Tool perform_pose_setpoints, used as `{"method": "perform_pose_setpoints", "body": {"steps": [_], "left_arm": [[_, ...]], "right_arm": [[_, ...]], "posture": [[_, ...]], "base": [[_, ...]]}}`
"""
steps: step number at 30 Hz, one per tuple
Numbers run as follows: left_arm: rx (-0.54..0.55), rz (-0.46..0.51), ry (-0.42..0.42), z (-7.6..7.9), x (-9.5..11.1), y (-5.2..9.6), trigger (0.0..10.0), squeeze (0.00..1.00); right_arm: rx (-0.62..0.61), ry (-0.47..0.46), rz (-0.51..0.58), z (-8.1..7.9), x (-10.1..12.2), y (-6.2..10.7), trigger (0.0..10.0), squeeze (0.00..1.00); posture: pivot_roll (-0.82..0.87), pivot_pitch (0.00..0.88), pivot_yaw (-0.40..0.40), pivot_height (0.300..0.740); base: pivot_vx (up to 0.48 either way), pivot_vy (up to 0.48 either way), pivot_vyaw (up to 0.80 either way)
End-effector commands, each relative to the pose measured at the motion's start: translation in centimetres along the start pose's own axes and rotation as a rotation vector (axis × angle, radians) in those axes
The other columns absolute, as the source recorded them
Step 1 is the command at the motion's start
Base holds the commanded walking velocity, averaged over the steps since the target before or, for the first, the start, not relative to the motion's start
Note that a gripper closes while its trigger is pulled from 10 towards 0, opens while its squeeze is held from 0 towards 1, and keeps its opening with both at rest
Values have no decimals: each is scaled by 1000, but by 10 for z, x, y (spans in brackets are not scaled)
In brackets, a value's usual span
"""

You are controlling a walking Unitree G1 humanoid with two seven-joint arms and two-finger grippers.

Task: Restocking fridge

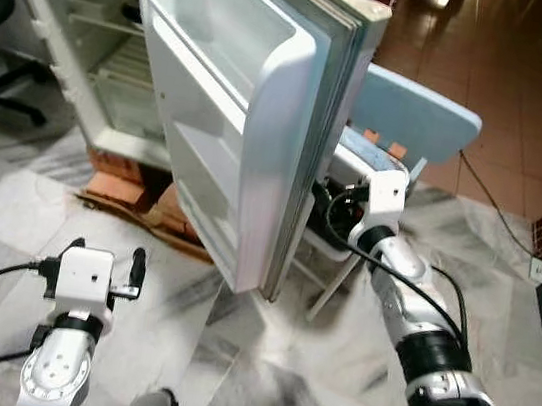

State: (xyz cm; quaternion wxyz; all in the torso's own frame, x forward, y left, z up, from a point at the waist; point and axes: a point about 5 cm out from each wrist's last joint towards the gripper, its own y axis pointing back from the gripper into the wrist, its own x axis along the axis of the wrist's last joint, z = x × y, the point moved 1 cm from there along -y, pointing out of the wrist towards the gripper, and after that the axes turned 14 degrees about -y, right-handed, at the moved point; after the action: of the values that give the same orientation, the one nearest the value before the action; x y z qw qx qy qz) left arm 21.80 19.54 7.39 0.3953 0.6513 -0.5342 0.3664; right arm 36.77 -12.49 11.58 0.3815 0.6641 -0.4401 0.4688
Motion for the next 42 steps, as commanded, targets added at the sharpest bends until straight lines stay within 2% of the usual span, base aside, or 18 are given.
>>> {"method": "perform_pose_setpoints", "body": {"steps": [1, 5, 6, 8, 10, 11, 12, 13, 14, 15, 18, 23, 25, 30, 32, 33, 35, 42], "left_arm": [[-11, -27, -4, 2, -7, 1, 10000, 0], [-26, -21, -1, 6, -5, 0, 10000, 0], [-33, -15, 1, 9, -3, -2, 10000, 0], [-37, -12, 1, 10, -2, -3, 10000, 0], [-38, -11, 1, 9, -3, -3, 10000, 0], [-38, -11, 1, 9, -3, -3, 10000, 0], [-38, -11, 0, 9, -3, -3, 10000, 0], [-37, -11, -1, 9, -3, -3, 10000, 0], [-37, -11, -1, 9, -3, -3, 10000, 0], [-36, -12, -2, 9, -3, -3, 10000, 0], [-34, -14, -2, 8, -4, -1, 10000, 0], [-36, -19, -3, 10, -5, 1, 10000, 0], [-37, -18, -3, 11, -5, 0, 10000, 0], [-37, -16, -2, 11, -4, -1, 10000, 0], [-27, -10, -4, 10, -3, -4, 10000, 0], [-27, -10, -4, 10, -3, -4, 10000, 0], [-1, -16, 2, 8, -3, -7, 10000, 0], [2, -15, 16, 9, -1, -9, 10000, 0]], "right_arm": [[35, -46, 71, -16, 15, -10, 10000, 0], [107, -124, 114, -41, 26, -20, 10000, 0], [242, -218, 149, -72, 34, -26, 10000, 0], [398, -321, 165, -102, 41, -25, 10000, 0], [520, -375, 169, -125, 45, -21, 10000, 0], [520, -375, 169, -125, 45, -21, 10000, 0], [565, -391, 171, -134, 46, -18, 10000, 0], [774, -497, 154, -170, 52, -1, 10000, 0], [774, -497, 154, -170, 52, -1, 10000, 0], [908, -547, 139, -190, 56, 14, 10000, 0], [989, -545, 116, -198, 55, 26, 10000, 0], [937, -384, 42, -176, 24, 31, 10000, 0], [815, -310, 7, -146, 8, 28, 10000, 0], [657, -216, -17, -108, -3, 34, 10000, 0], [514, -127, 9, -80, -7, 38, 10000, 0], [514, -127, 9, -80, -7, 38, 10000, 0], [347, -113, 48, -55, -8, 40, 10000, 0], [129, -62, 89, -26, -15, 51, 10000, 0]], "posture": [[14, 125, 25, 740], [18, 123, 27, 740], [21, 120, 28, 740], [24, 119, 29, 740], [24, 119, 29, 740], [24, 119, 29, 740], [24, 119, 29, 740], [27, 119, 27, 740], [27, 119, 27, 740], [27, 119, 27, 740], [37, 122, 25, 740], [38, 122, 23, 740], [38, 122, 23, 740], [19, 124, 26, 740], [13, 123, 28, 740], [13, 123, 28, 740], [10, 122, 29, 740], [0, 123, 33, 740]], "base": [[0, 0, 0], [0, 0, 0], [0, 0, 0], [0, 0, 0], [0, 0, 0], [0, 0, 0], [0, 0, 0], [0, 0, 0], [0, 0, 0], [0, 0, 0], [0, 0, 0], [0, 0, 0], [0, 0, 0], [0, 0, 0], [0, 0, 0], [0, 0, 0], [0, 0, 0], [0, 80, 0]]}}
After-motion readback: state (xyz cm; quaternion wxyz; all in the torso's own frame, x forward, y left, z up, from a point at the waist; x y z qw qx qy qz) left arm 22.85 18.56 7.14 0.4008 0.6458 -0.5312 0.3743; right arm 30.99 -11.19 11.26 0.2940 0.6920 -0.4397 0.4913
